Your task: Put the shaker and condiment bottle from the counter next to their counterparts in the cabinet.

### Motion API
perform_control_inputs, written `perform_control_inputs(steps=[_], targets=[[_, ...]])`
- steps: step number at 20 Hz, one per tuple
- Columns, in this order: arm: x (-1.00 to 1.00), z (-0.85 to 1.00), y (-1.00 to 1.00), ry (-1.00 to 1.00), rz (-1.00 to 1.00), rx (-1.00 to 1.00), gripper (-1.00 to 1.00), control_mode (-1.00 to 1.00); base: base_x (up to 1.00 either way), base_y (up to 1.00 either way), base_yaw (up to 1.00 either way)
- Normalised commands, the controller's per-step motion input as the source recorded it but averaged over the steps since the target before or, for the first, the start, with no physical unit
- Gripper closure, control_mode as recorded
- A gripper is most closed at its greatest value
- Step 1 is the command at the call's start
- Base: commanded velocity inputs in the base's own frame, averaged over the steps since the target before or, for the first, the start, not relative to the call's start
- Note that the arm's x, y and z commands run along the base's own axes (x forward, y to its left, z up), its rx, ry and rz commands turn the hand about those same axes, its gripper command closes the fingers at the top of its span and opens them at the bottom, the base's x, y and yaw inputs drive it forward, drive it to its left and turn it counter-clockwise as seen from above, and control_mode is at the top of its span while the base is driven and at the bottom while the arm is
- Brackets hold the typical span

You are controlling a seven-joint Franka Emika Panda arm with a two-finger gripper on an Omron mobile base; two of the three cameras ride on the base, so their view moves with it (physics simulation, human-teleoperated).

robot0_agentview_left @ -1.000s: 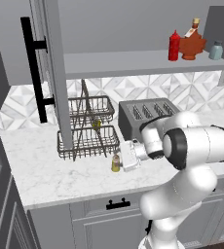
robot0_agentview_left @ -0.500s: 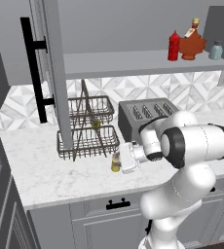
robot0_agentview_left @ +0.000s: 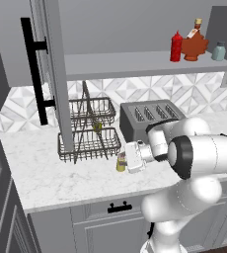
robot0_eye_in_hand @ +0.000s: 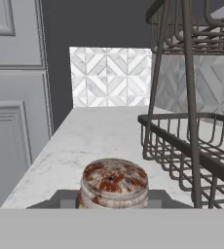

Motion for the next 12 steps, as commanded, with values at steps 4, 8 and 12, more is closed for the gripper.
perform_control_inputs(steps=[4,8,12], targets=[[-0.48,0.54,-0.45,0.0,-0.01,0.0,1.0,-1.0,0.0,0.0,0.0],[-0.82,0.38,-0.46,0.0,-0.02,0.0,1.0,-1.0,0.0,0.0,0.0],[-0.74,0.46,-0.52,-0.03,-0.13,0.0,1.0,-1.0,0.0,0.0,0.0]])
